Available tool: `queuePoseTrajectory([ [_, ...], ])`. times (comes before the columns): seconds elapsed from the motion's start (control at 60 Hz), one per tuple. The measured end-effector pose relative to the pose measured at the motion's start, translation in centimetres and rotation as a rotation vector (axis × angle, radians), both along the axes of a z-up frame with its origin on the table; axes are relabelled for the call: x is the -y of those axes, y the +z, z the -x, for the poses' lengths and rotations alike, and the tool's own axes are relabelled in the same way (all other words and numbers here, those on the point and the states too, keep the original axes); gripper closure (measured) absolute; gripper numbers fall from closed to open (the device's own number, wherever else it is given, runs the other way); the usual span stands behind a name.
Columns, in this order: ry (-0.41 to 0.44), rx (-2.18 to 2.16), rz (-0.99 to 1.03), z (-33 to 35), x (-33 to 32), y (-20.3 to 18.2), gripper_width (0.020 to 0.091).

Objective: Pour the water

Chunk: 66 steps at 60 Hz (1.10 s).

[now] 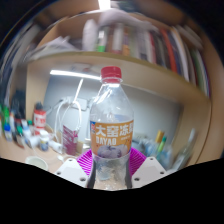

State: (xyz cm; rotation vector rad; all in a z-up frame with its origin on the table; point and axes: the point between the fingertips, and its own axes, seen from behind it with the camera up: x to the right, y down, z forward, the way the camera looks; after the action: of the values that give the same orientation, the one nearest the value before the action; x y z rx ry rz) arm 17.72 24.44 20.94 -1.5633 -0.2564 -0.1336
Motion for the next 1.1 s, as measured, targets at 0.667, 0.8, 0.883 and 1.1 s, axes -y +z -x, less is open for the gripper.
queuePoseTrajectory([
  [0.667,0.076,-0.234,0.114,-3.4,0.3,-12.9,0.0638],
  [0.8,0.075,-0.257,0.104,-3.6,0.4,-12.8,0.0610],
  [0.883,0.069,-0.238,0.115,-3.7,0.4,-13.0,0.0565],
  [1.1,0.024,-0.286,0.219,-4.9,4.0,-14.8,0.0307],
])
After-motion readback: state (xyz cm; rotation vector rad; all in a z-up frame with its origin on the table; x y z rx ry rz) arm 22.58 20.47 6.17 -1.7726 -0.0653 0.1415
